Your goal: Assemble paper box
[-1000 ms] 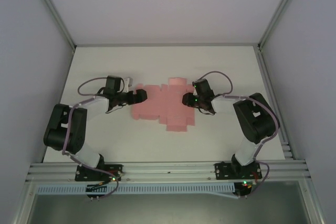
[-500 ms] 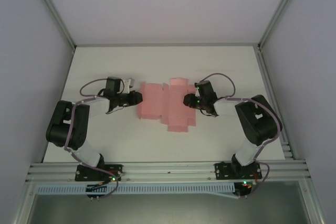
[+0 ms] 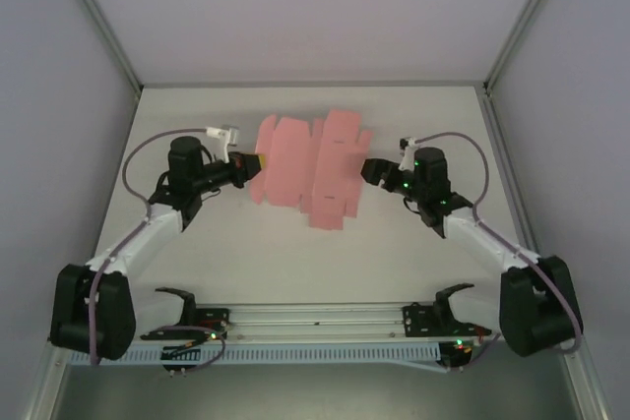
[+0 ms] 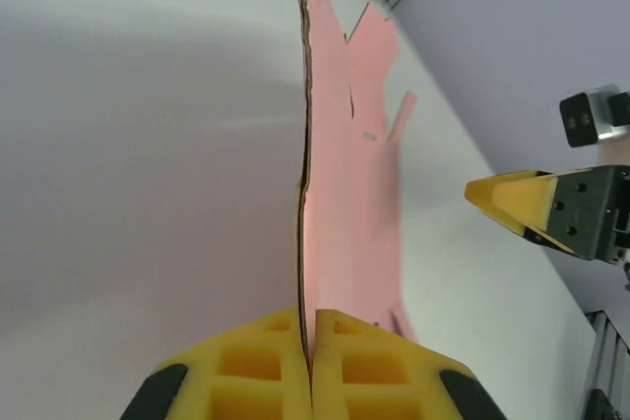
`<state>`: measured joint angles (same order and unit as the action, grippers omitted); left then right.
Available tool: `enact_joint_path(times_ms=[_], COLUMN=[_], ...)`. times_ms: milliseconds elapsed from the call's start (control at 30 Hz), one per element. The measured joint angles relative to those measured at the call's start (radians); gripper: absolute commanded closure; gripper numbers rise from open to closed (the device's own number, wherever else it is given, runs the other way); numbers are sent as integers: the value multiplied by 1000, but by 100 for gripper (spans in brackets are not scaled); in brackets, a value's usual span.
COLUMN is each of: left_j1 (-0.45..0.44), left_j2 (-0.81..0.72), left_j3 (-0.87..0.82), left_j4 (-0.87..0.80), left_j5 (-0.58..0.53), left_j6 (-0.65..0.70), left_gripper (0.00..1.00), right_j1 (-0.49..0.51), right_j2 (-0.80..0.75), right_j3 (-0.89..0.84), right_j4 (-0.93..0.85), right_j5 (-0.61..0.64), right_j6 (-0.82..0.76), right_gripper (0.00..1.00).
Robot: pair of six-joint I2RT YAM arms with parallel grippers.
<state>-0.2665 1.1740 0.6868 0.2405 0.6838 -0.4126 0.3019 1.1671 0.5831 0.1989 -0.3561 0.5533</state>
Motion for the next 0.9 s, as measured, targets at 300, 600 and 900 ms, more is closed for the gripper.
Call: enact_joint_path(times_ms=[300, 600, 900], left_j1=[-16, -24, -24], left_j2=[-142, -237, -256], left_j3=[-6, -6, -7], left_j4=[61, 107, 76], left_j5=[106, 135, 54], left_j6=[-39, -116, -137], left_gripper=[100, 100, 78], right_j1=[-137, -148, -150], right_j2=[-86, -33, -88], right_j3=[-186, -220, -237], right_j4=[211, 641, 713], right_j5=[-246, -481, -550], right_j6=[43, 230, 265], right_gripper=[20, 59, 100])
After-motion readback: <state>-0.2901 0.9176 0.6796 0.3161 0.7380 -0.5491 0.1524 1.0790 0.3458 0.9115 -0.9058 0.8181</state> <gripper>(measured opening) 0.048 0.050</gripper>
